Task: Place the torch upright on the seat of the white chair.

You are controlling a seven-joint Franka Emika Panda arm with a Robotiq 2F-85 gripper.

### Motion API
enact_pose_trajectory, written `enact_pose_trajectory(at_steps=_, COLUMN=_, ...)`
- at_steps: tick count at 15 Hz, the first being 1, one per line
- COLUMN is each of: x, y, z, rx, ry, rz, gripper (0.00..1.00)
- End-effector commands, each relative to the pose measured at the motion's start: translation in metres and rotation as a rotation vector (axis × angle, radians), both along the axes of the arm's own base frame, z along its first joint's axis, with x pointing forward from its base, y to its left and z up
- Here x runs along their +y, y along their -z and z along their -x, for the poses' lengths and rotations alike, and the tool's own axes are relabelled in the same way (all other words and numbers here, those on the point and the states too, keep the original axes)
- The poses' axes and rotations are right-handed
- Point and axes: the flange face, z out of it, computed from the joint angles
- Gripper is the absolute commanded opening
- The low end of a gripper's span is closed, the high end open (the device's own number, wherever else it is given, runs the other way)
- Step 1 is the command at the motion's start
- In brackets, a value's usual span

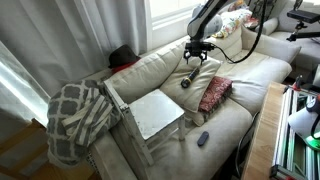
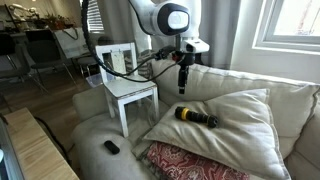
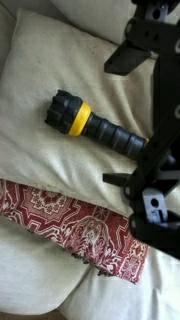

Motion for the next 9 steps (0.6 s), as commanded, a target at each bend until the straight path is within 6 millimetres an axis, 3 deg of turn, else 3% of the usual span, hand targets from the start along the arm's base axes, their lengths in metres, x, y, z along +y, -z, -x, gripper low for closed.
enact_pose_trajectory(at_steps=1, x=-0.001, y=-0.001, z=-0.001, rx=-0.001, ry=0.001, rz=-0.001, gripper=1.00)
enact_pose_trajectory(at_steps=9, x=-0.058, y=0.053, z=-0.007, rx=-0.014, ry=0.074, rz=-0.038, gripper=1.00)
